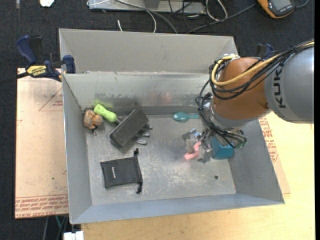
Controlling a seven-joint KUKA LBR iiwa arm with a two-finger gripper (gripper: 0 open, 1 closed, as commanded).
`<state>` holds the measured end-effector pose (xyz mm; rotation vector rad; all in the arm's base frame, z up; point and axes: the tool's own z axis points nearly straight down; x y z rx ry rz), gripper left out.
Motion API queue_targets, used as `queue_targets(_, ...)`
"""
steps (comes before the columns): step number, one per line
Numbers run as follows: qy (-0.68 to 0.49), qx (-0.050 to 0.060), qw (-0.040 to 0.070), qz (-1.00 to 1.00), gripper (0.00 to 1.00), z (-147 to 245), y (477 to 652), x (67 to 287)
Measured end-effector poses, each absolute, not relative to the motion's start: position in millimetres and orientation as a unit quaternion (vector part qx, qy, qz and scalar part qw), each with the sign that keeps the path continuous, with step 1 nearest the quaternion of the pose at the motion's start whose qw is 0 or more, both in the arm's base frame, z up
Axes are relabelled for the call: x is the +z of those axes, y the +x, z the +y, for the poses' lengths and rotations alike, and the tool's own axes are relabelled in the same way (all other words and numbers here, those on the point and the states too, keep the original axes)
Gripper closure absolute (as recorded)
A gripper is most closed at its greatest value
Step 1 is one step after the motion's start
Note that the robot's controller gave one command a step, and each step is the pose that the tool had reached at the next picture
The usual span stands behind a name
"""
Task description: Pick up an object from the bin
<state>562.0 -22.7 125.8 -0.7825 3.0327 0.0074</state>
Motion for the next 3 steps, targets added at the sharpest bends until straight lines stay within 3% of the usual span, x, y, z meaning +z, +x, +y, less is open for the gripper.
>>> queue_targets(1,-0.251,0.001,0.010,0.968,1.00,-25,564.4,168)
queue_targets(2,-0.255,0.003,0.004,0.967,1.00,-30,564.3,175)
queue_targets(3,-0.171,0.003,0.009,0.985,1.00,-44,568.4,233)
